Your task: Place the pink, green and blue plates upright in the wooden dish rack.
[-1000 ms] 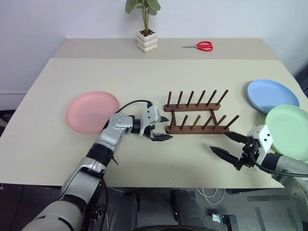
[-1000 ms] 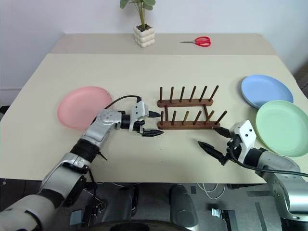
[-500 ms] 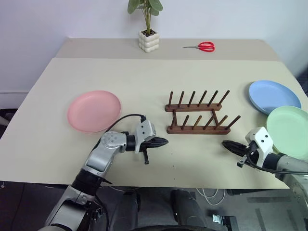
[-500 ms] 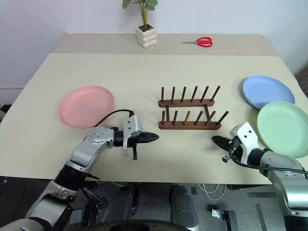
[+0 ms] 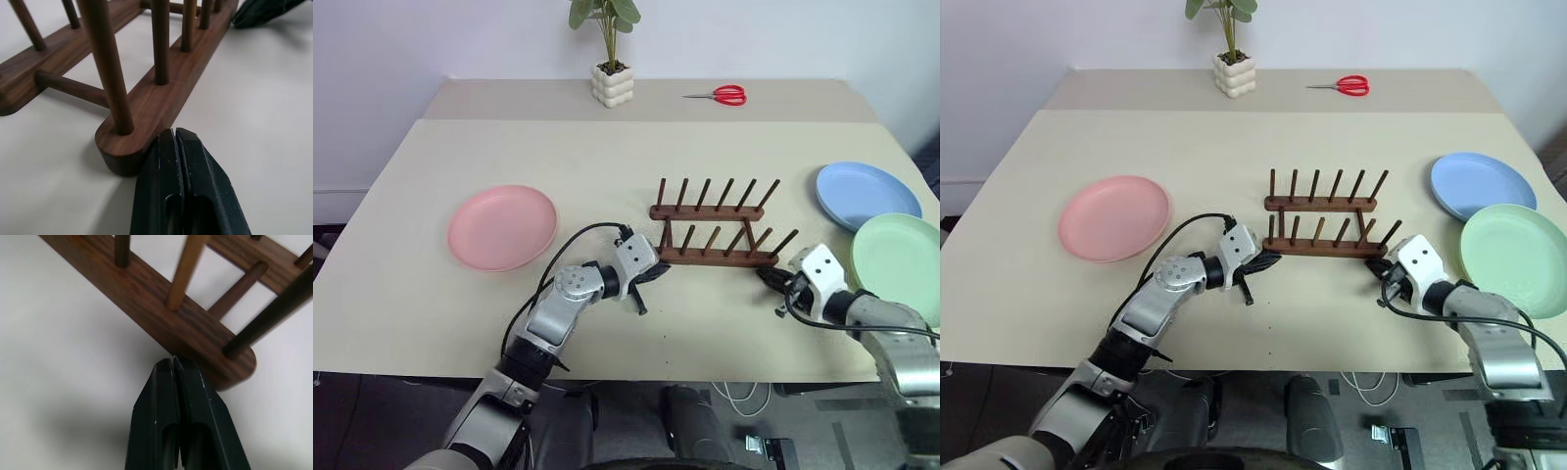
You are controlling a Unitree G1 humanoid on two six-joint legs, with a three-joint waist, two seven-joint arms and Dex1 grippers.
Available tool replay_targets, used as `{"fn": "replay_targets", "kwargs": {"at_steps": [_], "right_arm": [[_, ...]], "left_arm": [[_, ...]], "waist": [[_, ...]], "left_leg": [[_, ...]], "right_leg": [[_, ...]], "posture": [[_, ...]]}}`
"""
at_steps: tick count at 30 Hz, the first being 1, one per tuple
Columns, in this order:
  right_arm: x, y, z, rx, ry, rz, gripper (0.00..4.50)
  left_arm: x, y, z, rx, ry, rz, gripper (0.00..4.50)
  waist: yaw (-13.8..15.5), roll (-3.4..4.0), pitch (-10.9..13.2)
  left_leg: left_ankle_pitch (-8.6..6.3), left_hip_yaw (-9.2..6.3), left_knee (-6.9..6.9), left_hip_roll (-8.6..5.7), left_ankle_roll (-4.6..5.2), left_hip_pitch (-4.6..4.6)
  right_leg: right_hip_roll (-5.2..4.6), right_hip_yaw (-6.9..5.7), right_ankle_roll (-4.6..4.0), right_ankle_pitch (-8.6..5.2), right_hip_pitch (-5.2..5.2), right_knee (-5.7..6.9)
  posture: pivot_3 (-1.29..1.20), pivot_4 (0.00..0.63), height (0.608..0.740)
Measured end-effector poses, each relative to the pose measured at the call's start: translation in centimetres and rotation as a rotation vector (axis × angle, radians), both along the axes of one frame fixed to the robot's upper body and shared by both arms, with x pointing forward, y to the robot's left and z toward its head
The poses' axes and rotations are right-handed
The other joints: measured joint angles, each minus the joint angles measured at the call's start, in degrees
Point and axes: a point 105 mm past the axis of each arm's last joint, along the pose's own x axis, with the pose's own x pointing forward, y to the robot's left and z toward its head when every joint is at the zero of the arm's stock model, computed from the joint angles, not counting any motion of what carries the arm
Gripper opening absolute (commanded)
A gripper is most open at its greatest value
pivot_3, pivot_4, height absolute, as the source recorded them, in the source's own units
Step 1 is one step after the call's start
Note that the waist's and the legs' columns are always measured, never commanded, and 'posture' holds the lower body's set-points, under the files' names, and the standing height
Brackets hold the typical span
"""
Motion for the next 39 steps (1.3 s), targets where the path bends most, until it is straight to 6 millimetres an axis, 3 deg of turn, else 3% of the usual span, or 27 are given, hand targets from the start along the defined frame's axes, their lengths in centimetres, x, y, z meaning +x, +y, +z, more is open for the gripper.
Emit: {"fn": "replay_targets", "kwargs": {"at_steps": [11, 24, 30, 33, 36, 39], "right_arm": [[4.0, 0.9, 0.3, -0.007, -0.112, -0.057, 0.04], [3.6, 1.1, 0.2, -0.010, -0.114, -0.033, 0.04], [2.2, 1.0, 0.8, -0.031, -0.108, 0.009, 0.04], [1.4, 0.6, 2.9, 0.008, -0.112, 0.023, 0.86], [0.7, -1.6, 5.8, 0.016, -0.146, -0.042, 2.42], [-0.6, -4.2, 7.5, 0.014, -0.147, -0.119, 4.00]], "left_arm": [[2.8, 0.8, 0.6, -0.031, -0.031, 0.150, 0.00], [3.7, 1.6, 0.7, -0.069, -0.028, 0.237, 0.00], [3.1, 1.4, 0.7, -0.084, -0.011, 0.184, 0.00], [1.8, 1.3, 0.6, -0.115, 0.015, 0.114, 0.00], [0.4, 0.8, 1.1, -0.147, 0.019, 0.027, 0.00], [-0.6, 0.4, 2.0, -0.187, 0.017, -0.044, 0.00]], "waist": [[0.1, 0.01, 0.0], [0.1, 0.01, 0.0], [0.1, 0.02, 0.0], [0.0, 0.04, 0.0], [0.3, 0.02, 0.0], [0.5, 0.03, 0.0]], "left_leg": [[0.00, 0.00, -0.04, -0.01, 0.00, 0.00], [0.00, -0.01, -0.04, -0.01, 0.00, 0.02], [0.00, 0.00, -0.07, -0.01, 0.00, 0.00], [0.00, -0.01, -0.09, 0.00, 0.00, 0.00], [0.00, -0.01, -0.05, 0.00, 0.00, -0.03], [0.00, -0.01, -0.03, -0.02, 0.00, -0.06]], "right_leg": [[0.00, -0.01, 0.05, 0.03, 0.00, -0.01], [0.00, -0.01, 0.06, 0.03, 0.01, 0.00], [0.00, -0.01, 0.07, 0.02, 0.00, -0.01], [0.00, -0.01, 0.07, 0.02, -0.02, 0.00], [-0.01, -0.01, 0.04, 0.01, -0.01, -0.01], [-0.04, -0.01, -0.08, -0.06, 0.00, -0.06]], "posture": [[0.00, 0.150, 0.730], [0.00, 0.150, 0.730], [0.00, 0.150, 0.730], [0.00, 0.150, 0.730], [0.00, 0.150, 0.730], [0.00, 0.150, 0.730]]}}
